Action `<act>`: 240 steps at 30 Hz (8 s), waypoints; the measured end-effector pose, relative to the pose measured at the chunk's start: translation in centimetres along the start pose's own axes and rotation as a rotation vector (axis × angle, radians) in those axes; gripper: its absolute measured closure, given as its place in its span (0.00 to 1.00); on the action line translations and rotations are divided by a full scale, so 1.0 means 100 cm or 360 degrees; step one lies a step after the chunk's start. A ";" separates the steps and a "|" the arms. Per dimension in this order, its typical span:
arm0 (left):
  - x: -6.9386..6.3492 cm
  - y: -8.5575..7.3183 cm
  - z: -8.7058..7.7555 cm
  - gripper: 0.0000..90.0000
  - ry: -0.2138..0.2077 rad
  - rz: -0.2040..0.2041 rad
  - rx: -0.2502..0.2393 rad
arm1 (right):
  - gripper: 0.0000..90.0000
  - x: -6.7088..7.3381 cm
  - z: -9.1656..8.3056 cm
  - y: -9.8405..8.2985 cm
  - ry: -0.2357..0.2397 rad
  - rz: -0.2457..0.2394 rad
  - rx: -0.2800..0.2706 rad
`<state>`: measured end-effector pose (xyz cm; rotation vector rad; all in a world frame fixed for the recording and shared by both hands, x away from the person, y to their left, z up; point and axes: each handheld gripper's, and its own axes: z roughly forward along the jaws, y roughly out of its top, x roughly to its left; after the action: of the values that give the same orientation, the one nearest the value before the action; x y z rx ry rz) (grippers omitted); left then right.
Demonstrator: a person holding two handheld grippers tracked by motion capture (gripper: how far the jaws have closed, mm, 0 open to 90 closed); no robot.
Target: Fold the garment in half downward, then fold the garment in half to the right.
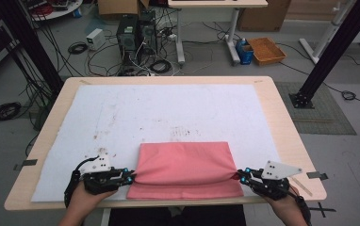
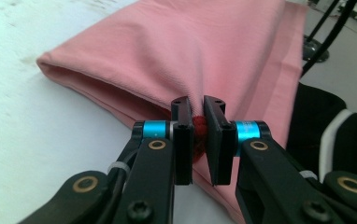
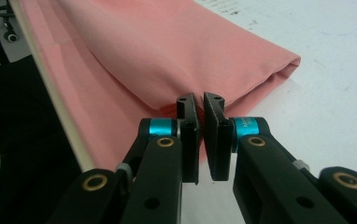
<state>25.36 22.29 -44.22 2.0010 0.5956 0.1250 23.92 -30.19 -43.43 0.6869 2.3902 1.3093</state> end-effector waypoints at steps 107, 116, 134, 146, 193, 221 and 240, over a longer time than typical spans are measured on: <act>0.068 0.040 0.066 0.55 0.0299 -0.0196 0.0180 | 0.69 -0.067 0.093 0.034 -0.0109 0.0209 0.0268; 0.066 0.041 0.065 0.66 0.0322 -0.0182 0.0201 | 0.86 -0.065 0.091 0.033 -0.0089 0.0216 0.0258; 0.068 0.045 0.061 0.91 0.0295 -0.0160 0.0135 | 0.96 -0.067 0.085 0.040 -0.0162 0.0120 0.0237; 0.087 0.054 0.065 0.91 0.0354 -0.0166 0.0086 | 0.96 -0.084 0.097 0.052 -0.0206 0.0123 0.0234; 0.062 0.058 0.034 0.34 0.0415 -0.0167 -0.0027 | 0.31 -0.093 0.072 0.054 -0.0182 0.0320 -0.0039; 0.039 0.019 0.026 0.33 0.0478 -0.0303 0.0087 | 0.23 -0.080 0.060 0.087 -0.0033 0.0270 -0.0144; 0.014 0.010 0.033 0.52 0.0373 -0.0217 0.0170 | 0.23 -0.081 0.064 0.091 -0.0036 0.0325 -0.0160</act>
<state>28.04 19.94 -45.21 2.0567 0.9028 0.2516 36.10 -26.05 -38.64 0.9306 2.2671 1.4822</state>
